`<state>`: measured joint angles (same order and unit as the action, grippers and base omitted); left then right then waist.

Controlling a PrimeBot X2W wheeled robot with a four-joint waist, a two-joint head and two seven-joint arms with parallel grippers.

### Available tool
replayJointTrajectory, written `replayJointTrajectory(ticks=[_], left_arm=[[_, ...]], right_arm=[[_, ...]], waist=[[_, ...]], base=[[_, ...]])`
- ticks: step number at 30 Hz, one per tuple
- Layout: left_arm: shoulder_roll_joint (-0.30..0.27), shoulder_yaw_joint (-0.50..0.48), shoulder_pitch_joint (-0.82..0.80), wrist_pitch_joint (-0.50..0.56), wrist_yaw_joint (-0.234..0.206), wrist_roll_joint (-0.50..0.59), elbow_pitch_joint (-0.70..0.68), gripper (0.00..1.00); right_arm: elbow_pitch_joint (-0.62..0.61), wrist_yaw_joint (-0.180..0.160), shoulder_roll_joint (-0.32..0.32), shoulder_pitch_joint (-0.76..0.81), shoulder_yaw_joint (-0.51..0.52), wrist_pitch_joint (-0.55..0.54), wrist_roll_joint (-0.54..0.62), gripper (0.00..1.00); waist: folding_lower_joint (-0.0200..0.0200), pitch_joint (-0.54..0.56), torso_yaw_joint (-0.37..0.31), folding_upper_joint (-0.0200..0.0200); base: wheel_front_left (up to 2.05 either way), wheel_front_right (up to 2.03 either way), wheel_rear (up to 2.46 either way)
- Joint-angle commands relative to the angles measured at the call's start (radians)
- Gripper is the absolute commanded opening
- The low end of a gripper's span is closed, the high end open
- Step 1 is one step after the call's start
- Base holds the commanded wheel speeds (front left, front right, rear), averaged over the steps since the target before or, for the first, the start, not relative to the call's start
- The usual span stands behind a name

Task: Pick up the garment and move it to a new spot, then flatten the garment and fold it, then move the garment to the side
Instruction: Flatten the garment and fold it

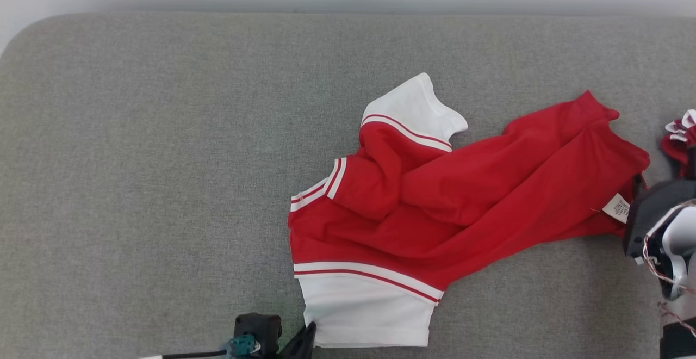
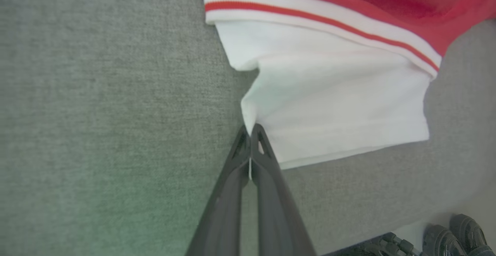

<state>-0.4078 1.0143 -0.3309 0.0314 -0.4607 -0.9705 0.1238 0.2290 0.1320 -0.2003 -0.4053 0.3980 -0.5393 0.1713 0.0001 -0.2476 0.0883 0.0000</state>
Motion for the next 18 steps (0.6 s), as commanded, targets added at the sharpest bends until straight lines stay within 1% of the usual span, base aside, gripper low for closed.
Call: replayJointTrajectory(ticks=[1,4,8,13,18], left_arm=[[-0.016,-0.011,-0.011,0.0,-0.011,0.008,0.012,0.0],[-0.022,-0.024,-0.022,-0.008,-0.017,0.009,0.011,0.0],[-0.031,-0.041,-0.034,-0.019,-0.022,0.009,0.014,0.0],[-0.038,-0.063,-0.047,-0.035,-0.03,0.012,0.018,0.0],[-0.04,-0.078,-0.053,-0.052,-0.033,0.01,0.018,0.0]], right_arm=[[0.009,-0.002,-0.012,-0.011,-0.014,-0.002,0.007,1.0],[0.045,-0.002,-0.065,-0.03,-0.066,-0.007,0.001,1.0],[0.083,-0.002,-0.101,-0.053,-0.106,-0.007,-0.026,1.0],[0.092,-0.002,-0.117,-0.054,-0.131,-0.014,-0.071,1.0],[0.043,-0.002,-0.11,-0.026,-0.134,-0.022,-0.113,1.0]], waist=[[-0.0001,-0.008,0.003,0.0],[-0.0001,-0.023,0.008,0.0],[-0.0001,-0.043,0.013,0.0],[-0.0001,-0.062,0.019,0.0],[-0.0001,-0.069,0.017,0.0]], base=[[0.0,0.0,0.0],[0.0,0.0,0.0],[0.0,0.0,0.0],[0.0,0.0,0.0],[0.0,0.0,0.0]])
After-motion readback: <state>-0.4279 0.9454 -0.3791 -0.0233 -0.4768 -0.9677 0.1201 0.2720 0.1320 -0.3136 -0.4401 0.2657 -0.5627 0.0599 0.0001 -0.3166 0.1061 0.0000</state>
